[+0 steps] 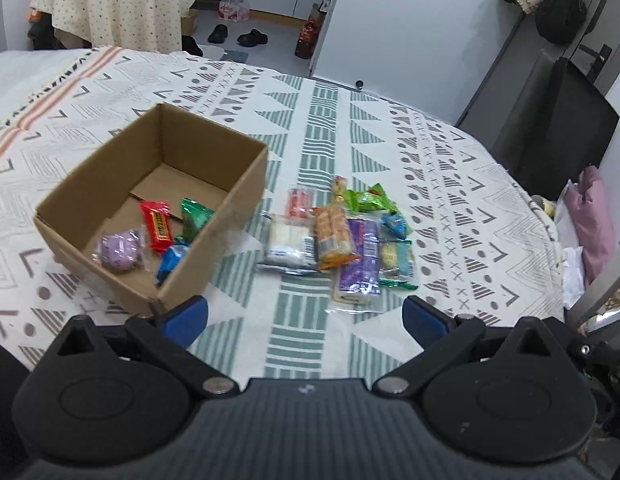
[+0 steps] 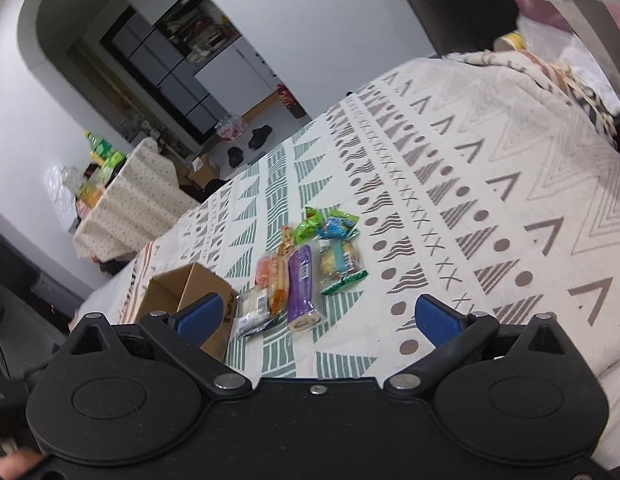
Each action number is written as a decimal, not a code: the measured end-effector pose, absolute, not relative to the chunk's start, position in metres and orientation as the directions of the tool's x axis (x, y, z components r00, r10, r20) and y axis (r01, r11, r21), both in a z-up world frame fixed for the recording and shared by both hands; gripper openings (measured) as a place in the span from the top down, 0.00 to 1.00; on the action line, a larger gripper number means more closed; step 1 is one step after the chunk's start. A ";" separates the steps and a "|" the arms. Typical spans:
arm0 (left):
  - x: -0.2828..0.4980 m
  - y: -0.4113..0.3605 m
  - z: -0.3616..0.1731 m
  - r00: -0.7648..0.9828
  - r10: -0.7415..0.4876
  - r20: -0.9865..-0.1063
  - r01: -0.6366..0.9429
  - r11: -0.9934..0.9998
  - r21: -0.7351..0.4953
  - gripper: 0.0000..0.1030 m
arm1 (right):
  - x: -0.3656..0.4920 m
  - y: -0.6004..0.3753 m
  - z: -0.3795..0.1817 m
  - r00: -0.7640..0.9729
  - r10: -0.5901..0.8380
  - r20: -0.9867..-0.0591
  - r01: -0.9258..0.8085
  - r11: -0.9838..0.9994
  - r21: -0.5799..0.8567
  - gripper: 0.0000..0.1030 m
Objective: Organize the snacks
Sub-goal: 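Move both open grippers over the snack pile beside the box, then close the left gripper on the orange pastry roll and lift it, then grasp the green cookie packet with the right gripper while the left gripper holds the pastry, then carry the pastry roll and cookie packet over the box and release both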
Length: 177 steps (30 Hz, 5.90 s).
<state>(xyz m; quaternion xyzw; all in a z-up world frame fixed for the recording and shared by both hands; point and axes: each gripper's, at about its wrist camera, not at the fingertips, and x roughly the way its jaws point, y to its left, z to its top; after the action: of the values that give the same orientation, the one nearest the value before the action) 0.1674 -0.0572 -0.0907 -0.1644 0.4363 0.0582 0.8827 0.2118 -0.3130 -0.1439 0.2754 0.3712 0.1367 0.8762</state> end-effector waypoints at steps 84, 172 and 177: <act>0.268 -0.077 -0.163 0.615 -0.127 -0.779 -0.246 0.907 -0.341 0.69 | 0.338 -0.281 -0.203 0.580 0.474 -0.662 -0.039 0.828 0.559 0.96; 0.194 0.057 -0.071 0.723 -0.103 -0.683 -0.290 0.852 -0.436 0.69 | 0.278 -0.148 -0.104 0.646 0.465 -0.606 -0.212 0.871 0.442 0.54; 0.195 0.090 -0.075 0.720 -0.078 -0.690 -0.336 0.831 -0.444 0.69 | 0.285 -0.121 -0.103 0.629 0.491 -0.603 -0.237 0.859 0.453 0.54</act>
<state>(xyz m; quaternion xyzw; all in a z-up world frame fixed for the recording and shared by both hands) 0.1948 0.0899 -0.0751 -0.2816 0.3671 0.0730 0.8835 0.2853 -0.1211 -0.1026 0.1679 0.3787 0.2054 0.8867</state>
